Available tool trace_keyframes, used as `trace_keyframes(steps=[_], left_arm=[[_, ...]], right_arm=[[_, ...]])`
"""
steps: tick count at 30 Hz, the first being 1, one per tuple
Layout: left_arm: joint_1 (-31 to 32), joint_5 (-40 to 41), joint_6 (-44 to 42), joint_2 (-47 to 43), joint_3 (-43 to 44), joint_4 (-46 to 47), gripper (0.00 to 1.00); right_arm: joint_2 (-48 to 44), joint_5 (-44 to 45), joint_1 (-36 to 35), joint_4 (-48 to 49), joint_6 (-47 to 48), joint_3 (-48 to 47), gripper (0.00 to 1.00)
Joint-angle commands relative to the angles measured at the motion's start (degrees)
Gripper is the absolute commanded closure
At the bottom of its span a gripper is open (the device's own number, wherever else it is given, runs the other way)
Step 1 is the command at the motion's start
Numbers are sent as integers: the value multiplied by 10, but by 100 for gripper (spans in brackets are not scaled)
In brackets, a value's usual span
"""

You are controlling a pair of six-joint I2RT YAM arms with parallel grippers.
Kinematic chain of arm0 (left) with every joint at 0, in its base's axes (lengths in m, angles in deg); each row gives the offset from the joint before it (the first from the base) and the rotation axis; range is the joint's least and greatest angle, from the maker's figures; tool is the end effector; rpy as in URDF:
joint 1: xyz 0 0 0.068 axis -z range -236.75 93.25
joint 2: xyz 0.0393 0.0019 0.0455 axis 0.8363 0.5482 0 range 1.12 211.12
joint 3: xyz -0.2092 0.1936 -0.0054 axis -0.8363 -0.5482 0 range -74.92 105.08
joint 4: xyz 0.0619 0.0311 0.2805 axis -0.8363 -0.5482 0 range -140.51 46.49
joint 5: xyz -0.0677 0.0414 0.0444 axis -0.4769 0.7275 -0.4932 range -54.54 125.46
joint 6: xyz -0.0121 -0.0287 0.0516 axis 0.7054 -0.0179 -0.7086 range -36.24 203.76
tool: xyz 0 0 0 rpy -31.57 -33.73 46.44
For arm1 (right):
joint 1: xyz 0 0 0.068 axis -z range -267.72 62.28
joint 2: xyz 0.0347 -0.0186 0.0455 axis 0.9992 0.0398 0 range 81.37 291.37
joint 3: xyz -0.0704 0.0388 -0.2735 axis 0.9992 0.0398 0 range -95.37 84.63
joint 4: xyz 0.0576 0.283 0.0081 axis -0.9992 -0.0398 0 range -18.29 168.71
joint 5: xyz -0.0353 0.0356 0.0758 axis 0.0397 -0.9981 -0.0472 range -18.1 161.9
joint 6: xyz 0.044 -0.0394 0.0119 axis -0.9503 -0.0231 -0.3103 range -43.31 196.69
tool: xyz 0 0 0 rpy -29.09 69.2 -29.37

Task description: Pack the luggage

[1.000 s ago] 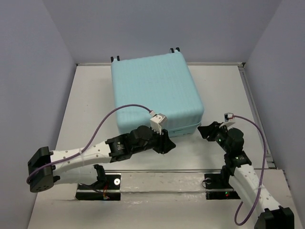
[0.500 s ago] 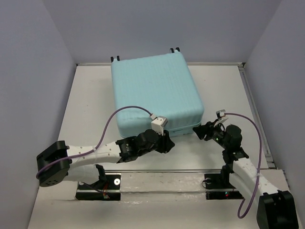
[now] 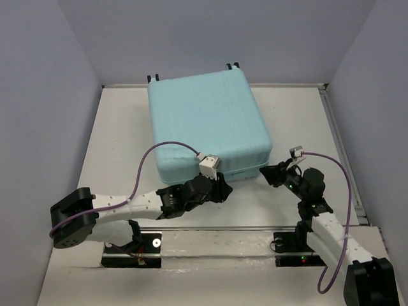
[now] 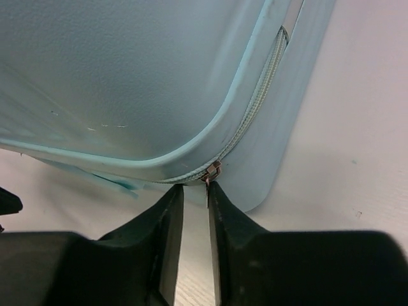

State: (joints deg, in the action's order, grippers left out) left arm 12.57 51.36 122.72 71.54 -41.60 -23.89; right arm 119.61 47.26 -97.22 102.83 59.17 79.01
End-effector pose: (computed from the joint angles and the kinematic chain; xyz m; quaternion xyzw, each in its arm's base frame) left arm 0.1151 -0.2703 0.2215 0.1302 0.7922 -0.4094 0.4335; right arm 0.1736 0.0480 0.1706 -0.0872 0.7480 0.3061 0.5823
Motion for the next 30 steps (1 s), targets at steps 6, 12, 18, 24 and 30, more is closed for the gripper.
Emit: trace_keyframes(steps=[6, 12, 18, 24, 30], left_arm=[[-5, 122, 54, 18, -15, 18, 54], [-33, 149, 37, 39, 22, 31, 51], [-63, 131, 18, 69, 67, 48, 51], [-65, 113, 11, 89, 93, 56, 51], [-65, 105, 10, 105, 104, 63, 51]], right_arm=[[11, 62, 2, 106, -15, -21, 93], [-58, 85, -59, -7, -70, -2, 93], [-136, 162, -199, -186, -81, -32, 93], [-49, 203, -299, -232, -98, -82, 93], [51, 322, -411, -216, -118, -147, 93]])
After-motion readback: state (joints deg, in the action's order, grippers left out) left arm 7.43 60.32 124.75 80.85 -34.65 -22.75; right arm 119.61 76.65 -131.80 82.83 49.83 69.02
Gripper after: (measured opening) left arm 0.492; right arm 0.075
